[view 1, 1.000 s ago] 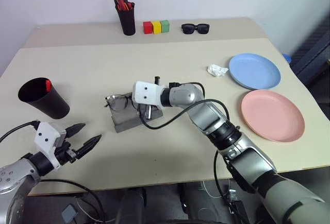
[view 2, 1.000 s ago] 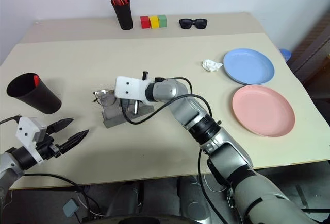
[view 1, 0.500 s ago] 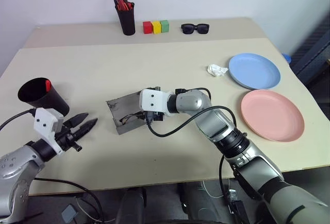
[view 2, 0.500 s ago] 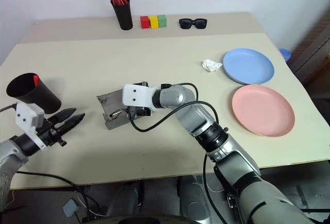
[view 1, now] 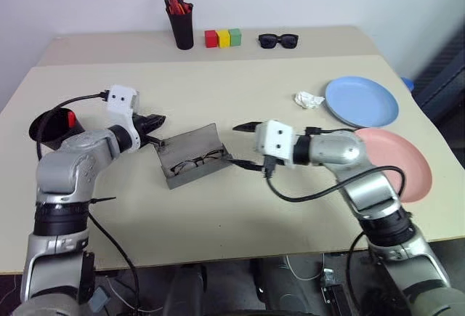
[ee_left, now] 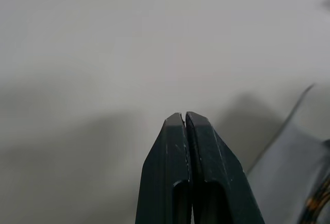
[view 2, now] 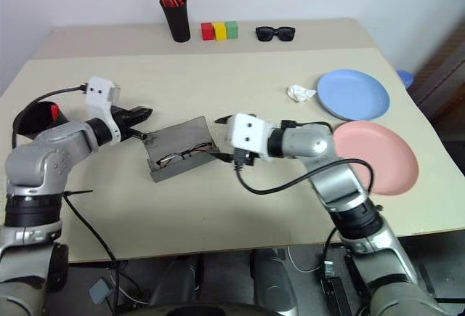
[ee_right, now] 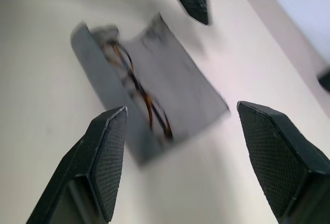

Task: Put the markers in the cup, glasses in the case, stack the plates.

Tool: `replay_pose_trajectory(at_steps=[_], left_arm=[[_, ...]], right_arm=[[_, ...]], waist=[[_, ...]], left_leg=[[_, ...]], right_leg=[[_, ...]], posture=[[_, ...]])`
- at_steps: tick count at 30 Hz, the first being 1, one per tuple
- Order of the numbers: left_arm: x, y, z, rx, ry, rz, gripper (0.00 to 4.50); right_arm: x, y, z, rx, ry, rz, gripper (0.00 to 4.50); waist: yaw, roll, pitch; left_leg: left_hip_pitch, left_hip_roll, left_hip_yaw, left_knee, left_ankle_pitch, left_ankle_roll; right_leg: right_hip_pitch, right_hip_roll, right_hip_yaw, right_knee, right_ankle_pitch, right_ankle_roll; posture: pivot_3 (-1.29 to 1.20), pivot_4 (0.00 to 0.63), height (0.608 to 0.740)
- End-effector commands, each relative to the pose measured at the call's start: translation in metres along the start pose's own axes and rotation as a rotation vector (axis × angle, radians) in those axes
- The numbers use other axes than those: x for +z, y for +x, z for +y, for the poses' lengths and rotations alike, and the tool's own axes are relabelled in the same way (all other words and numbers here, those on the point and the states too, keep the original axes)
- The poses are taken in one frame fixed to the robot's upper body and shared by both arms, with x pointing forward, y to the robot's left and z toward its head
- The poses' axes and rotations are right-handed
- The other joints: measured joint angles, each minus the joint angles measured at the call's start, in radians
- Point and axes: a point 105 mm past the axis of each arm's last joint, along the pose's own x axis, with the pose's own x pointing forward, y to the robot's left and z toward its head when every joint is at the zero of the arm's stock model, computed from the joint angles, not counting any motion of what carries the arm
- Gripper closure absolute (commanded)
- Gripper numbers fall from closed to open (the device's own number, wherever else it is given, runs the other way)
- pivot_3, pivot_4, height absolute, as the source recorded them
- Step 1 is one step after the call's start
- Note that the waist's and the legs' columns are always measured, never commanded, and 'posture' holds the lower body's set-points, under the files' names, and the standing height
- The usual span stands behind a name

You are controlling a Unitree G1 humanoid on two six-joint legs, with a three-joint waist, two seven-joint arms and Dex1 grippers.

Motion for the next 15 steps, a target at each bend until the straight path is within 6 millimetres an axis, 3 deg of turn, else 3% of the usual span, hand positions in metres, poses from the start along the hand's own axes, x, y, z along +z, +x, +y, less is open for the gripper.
replay_pose_trajectory(at_steps=[1,11,15], left_arm=[[-0.006,0.004,0.0,-0.012,0.008,0.092,4.47],[-0.021,-0.016,-0.018,-0.229,0.108,0.131,4.47],[-0.031,-0.034,-0.046,-0.385,0.198,0.122,4.47]], right_arm=[[0.011,-0.016,-0.001,-0.031,-0.011,-0.025,1.04],[-0.006,-0.028,-0.008,-0.126,0.05,0.048,1.04],[-0.018,-0.029,-0.014,-0.143,0.051,0.09,1.04]], waist=[[-0.003,0.0,0.0],[-0.012,0.0,0.0],[-0.009,0.0,0.0]], left_leg=[[0.0,0.0,0.0,0.0,0.0,0.0],[0.0,0.0,0.0,0.0,0.0,0.0],[-0.001,0.0,0.001,0.0,0.0,0.0]], right_leg=[[0.0,0.0,0.0,0.0,0.0,0.0],[0.0,-0.001,0.0,0.0,0.0,0.0],[0.0,-0.002,0.0,-0.001,0.0,0.0]], posture=[[0.0,0.15,0.74],[0.0,0.15,0.74],[0.0,0.15,0.74]])
